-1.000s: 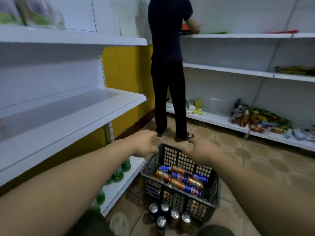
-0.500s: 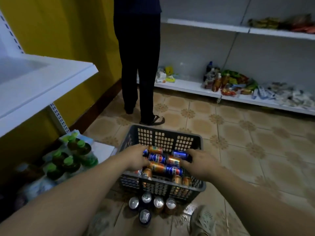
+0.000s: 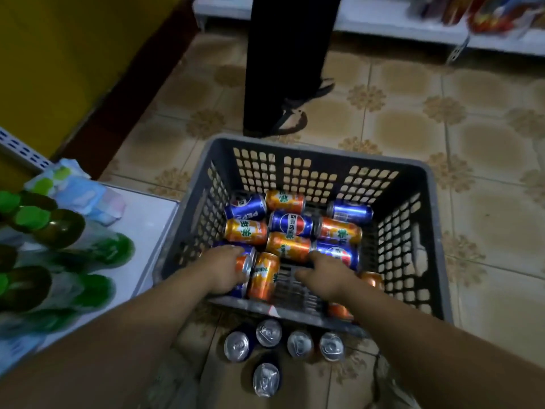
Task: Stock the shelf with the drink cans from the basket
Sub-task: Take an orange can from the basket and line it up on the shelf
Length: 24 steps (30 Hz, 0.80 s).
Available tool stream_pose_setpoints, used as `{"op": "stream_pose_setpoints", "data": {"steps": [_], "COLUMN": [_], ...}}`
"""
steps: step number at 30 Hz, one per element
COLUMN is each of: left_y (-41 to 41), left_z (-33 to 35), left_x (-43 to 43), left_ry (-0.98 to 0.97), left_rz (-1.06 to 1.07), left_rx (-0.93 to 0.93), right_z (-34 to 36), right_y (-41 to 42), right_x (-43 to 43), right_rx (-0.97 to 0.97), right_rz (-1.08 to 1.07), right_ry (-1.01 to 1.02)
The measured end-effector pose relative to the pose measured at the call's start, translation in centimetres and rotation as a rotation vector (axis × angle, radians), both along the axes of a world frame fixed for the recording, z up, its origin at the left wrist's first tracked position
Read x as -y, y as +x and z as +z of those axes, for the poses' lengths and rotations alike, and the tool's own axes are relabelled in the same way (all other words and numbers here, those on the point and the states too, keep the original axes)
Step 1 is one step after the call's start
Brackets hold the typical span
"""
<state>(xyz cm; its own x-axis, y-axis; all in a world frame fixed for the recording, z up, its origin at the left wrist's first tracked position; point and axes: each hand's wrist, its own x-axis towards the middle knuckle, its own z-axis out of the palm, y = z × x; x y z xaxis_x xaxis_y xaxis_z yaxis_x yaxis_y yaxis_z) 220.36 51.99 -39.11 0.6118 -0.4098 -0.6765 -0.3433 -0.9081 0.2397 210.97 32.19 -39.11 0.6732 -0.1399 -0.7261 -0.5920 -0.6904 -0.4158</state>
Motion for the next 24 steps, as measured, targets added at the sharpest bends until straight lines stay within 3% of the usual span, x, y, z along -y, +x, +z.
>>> {"op": "stream_pose_setpoints", "data": {"steps": [6,10,13,19,24], "left_y": [2.5,3.1,3.0,2.6,1.3], "left_z": [-7.1,-8.6,-9.0,-8.5,-4.0], "left_x": [-0.2,0.4,0.7,0.5,0.3], "left_ry": [0.081,0.185,0.180,0.118,-0.248], "left_rz": [-0.124,-0.146,-0.138,-0.083,0.225], "left_rx": [0.023,0.030,0.037,-0.040,-0.244], "right_z": [-10.6,-13.4,-14.8,-13.8,-6.6], "right_y": [4.9,7.0,7.6,6.2,5.5], "right_x": [-2.5,-4.3,-5.4,-5.3,-5.1], "right_rx": [-0.119,-0.252,-0.276,-0.079,0.152], "right_rz": [-0.150,-0.371,-0.409,-0.432,-0.520], "right_ry": [0.220,0.341,0.338,0.290,0.334]}}
